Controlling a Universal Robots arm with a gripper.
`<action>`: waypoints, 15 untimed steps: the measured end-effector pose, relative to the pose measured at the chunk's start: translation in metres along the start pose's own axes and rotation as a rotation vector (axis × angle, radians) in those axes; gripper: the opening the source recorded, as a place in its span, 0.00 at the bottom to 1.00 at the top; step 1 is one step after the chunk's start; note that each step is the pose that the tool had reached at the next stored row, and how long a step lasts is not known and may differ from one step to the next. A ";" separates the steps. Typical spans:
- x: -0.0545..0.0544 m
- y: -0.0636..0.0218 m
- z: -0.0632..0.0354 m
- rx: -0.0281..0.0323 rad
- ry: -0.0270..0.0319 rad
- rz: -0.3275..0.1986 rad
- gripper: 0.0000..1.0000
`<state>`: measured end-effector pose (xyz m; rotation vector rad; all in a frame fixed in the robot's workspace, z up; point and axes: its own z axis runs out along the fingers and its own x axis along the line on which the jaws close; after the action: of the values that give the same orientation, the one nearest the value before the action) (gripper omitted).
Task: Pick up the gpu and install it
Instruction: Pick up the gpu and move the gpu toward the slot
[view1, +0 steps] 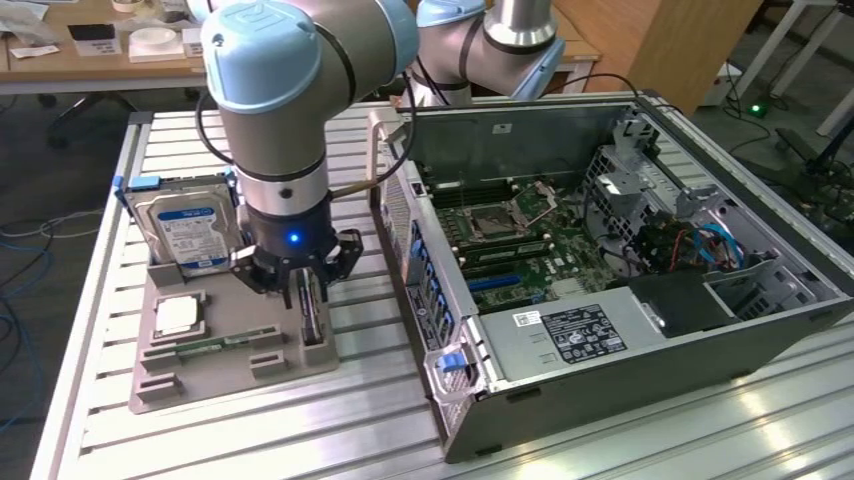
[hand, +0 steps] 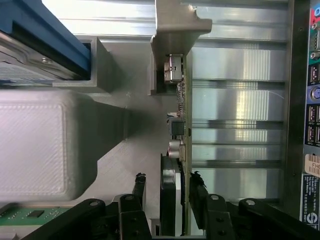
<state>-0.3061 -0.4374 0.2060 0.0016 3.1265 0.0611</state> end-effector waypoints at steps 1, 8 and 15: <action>-0.001 -0.0001 0.0002 -0.0001 -0.0002 0.000 0.48; -0.003 0.0000 0.0003 -0.0001 -0.0001 0.000 0.39; -0.003 0.0000 0.0003 0.0000 -0.0001 0.000 0.31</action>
<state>-0.3033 -0.4374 0.2058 0.0015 3.1264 0.0612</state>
